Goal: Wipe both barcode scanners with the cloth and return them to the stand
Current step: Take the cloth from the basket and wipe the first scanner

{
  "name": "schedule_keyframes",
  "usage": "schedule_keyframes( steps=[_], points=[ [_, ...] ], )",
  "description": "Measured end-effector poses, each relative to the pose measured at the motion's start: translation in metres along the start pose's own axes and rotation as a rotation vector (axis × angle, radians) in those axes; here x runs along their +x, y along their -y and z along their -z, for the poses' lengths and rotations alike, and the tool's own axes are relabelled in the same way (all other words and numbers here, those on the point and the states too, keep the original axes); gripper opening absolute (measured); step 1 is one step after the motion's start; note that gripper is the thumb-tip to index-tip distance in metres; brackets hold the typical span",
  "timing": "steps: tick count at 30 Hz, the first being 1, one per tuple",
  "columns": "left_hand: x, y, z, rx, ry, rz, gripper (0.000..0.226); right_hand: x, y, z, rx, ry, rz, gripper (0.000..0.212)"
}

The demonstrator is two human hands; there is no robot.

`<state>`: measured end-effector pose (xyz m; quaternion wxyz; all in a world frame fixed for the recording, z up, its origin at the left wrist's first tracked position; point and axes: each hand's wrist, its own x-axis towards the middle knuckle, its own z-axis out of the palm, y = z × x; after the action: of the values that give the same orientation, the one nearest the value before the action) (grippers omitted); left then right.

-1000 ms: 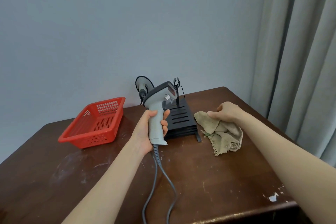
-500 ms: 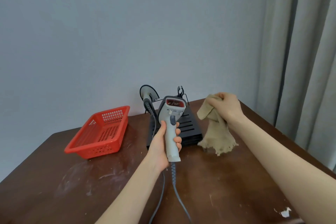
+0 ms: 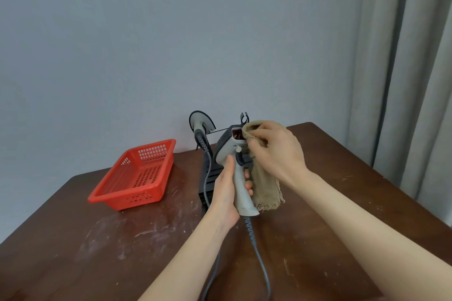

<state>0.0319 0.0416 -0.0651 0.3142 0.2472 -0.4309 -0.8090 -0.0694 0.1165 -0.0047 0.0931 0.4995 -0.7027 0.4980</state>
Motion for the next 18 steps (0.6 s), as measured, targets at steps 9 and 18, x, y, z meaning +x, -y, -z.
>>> schedule_keyframes(
  steps=[9, 18],
  points=[
    [-0.003, -0.001, -0.005, 0.060, -0.032, -0.129, 0.054, 0.002, 0.003, 0.004, 0.052, 0.046, 0.048, 0.020],
    [-0.005, -0.005, -0.008, 0.117, -0.060, -0.136, 0.039, 0.007, 0.005, 0.004, 0.197, 0.032, 0.054, 0.014]
  ],
)
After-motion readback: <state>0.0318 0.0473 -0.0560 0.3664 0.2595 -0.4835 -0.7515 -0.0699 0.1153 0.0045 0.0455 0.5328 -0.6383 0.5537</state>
